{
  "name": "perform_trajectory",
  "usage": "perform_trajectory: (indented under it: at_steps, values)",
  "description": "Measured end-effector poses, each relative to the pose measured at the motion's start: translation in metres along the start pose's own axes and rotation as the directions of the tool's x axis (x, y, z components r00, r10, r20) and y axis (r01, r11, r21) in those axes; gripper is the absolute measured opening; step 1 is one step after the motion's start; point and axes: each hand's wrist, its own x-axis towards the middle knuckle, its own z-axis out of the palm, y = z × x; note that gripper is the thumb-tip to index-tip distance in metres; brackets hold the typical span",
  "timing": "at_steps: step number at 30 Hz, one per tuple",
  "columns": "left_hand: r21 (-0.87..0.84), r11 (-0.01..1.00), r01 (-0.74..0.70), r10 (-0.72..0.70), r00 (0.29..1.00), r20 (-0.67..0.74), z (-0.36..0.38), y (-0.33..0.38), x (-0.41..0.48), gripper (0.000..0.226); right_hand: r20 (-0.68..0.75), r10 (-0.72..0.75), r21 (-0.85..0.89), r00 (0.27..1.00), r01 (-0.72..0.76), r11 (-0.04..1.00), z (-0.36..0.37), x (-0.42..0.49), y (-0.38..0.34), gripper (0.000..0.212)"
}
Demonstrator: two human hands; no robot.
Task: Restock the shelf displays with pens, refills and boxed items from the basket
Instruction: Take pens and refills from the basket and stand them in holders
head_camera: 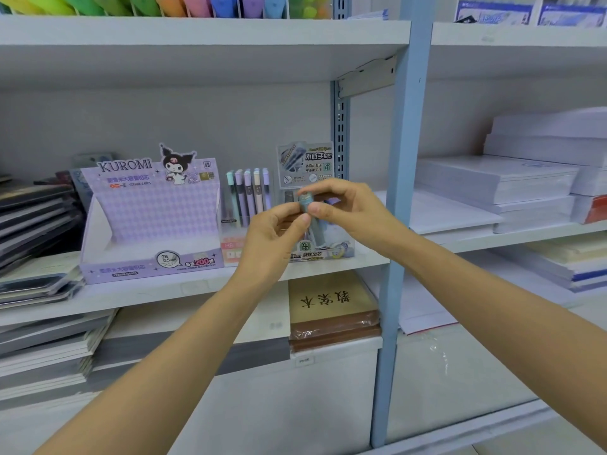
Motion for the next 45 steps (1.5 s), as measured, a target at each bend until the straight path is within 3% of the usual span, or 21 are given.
perform_trajectory:
  at_steps: [3, 7, 10, 14, 19, 27, 30, 33, 36, 38, 41, 45]
  values:
    - [0.316, 0.947, -0.059, 0.071, 0.997, -0.026, -0.003, -0.007, -0.004, 0.029, -0.200, 0.015, 0.046, 0.980, -0.006, 0.999, -0.009, 0.003, 0.004, 0.019]
    - [0.689, 0.683, -0.243, 0.166, 0.970, 0.177, -0.010, -0.024, -0.022, 0.037, -0.365, 0.070, -0.062, 0.928, -0.099, 0.993, -0.017, 0.005, 0.019, 0.021]
    - [0.806, 0.513, -0.296, 0.106, 0.953, 0.283, -0.011, -0.037, -0.034, 0.054, -0.373, 0.109, -0.131, 0.921, -0.169, 0.977, -0.010, 0.004, 0.032, 0.024]
    - [0.845, 0.409, -0.344, 0.101, 0.937, 0.333, -0.012, -0.045, -0.040, 0.066, -0.349, 0.116, -0.242, 0.930, -0.209, 0.948, -0.003, 0.004, 0.044, 0.023]
    - [0.852, 0.386, -0.354, 0.091, 0.933, 0.347, -0.014, -0.046, -0.039, 0.067, -0.218, 0.108, -0.406, 0.970, -0.191, 0.894, -0.010, 0.016, 0.042, 0.024]
    - [0.854, 0.369, -0.367, 0.105, 0.929, 0.354, -0.013, -0.048, -0.039, 0.068, -0.215, 0.036, -0.553, 0.976, -0.152, 0.819, 0.004, 0.009, 0.053, 0.019]
    - [0.827, 0.426, -0.367, 0.126, 0.929, 0.347, -0.014, -0.049, -0.039, 0.067, -0.254, -0.019, -0.560, 0.967, -0.131, 0.818, 0.008, 0.002, 0.049, 0.018]
    - [0.769, 0.512, -0.384, 0.189, 0.923, 0.335, -0.021, -0.053, -0.048, 0.058, -0.265, -0.201, -0.505, 0.943, 0.041, 0.862, 0.021, -0.013, 0.030, 0.010]
    - [0.782, 0.516, -0.350, 0.259, 0.934, 0.248, -0.037, -0.077, -0.077, 0.046, -0.138, -0.280, -0.379, 0.950, 0.211, 0.901, 0.057, -0.037, 0.013, 0.005]
    - [0.804, 0.541, -0.246, 0.209, 0.966, 0.154, -0.050, -0.104, -0.107, 0.042, 0.016, -0.266, -0.288, 0.964, 0.260, 0.922, 0.089, -0.055, 0.014, 0.008]
    - [0.820, 0.567, -0.079, 0.037, 0.997, 0.071, -0.072, -0.152, -0.162, 0.040, 0.293, -0.123, -0.248, 0.948, 0.199, 0.948, 0.146, -0.084, 0.039, 0.013]
    - [0.822, 0.560, 0.104, -0.265, 0.962, 0.059, -0.100, -0.212, -0.256, 0.036, 0.544, 0.167, -0.292, 0.822, -0.001, 0.956, 0.224, -0.130, 0.107, 0.013]
